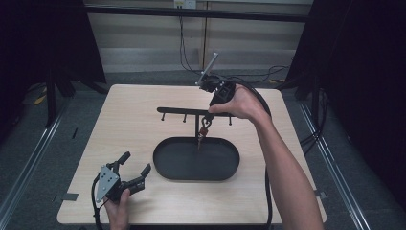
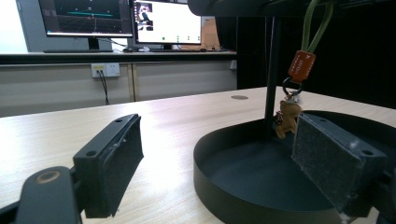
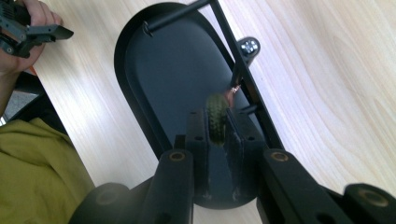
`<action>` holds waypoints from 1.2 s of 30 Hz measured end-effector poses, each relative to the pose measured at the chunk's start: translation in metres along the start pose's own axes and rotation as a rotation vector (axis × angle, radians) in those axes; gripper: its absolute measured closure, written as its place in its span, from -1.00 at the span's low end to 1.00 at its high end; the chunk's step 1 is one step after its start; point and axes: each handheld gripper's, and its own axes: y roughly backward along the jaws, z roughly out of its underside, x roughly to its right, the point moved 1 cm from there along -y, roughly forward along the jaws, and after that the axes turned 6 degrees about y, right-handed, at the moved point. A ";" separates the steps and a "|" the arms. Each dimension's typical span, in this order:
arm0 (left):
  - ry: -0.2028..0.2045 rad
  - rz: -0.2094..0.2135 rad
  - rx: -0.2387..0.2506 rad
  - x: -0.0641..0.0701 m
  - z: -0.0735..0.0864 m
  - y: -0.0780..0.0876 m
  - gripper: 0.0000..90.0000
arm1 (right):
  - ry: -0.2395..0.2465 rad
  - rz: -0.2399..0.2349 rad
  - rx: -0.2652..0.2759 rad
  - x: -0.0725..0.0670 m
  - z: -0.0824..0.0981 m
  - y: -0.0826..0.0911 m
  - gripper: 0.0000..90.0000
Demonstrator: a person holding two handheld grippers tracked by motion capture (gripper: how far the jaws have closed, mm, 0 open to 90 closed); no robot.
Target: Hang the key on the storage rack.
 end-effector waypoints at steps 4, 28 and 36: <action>0.001 0.005 -0.001 0.000 0.000 0.000 -0.65 | 0.000 -0.010 0.015 -0.001 0.005 0.001 0.71; -0.006 0.007 -0.006 0.000 0.000 0.000 -0.65 | 0.034 -0.045 0.174 -0.020 0.047 -0.002 0.38; -0.010 -0.004 -0.005 -0.001 0.000 0.001 -0.65 | 0.067 -0.026 0.233 -0.032 0.060 -0.010 0.36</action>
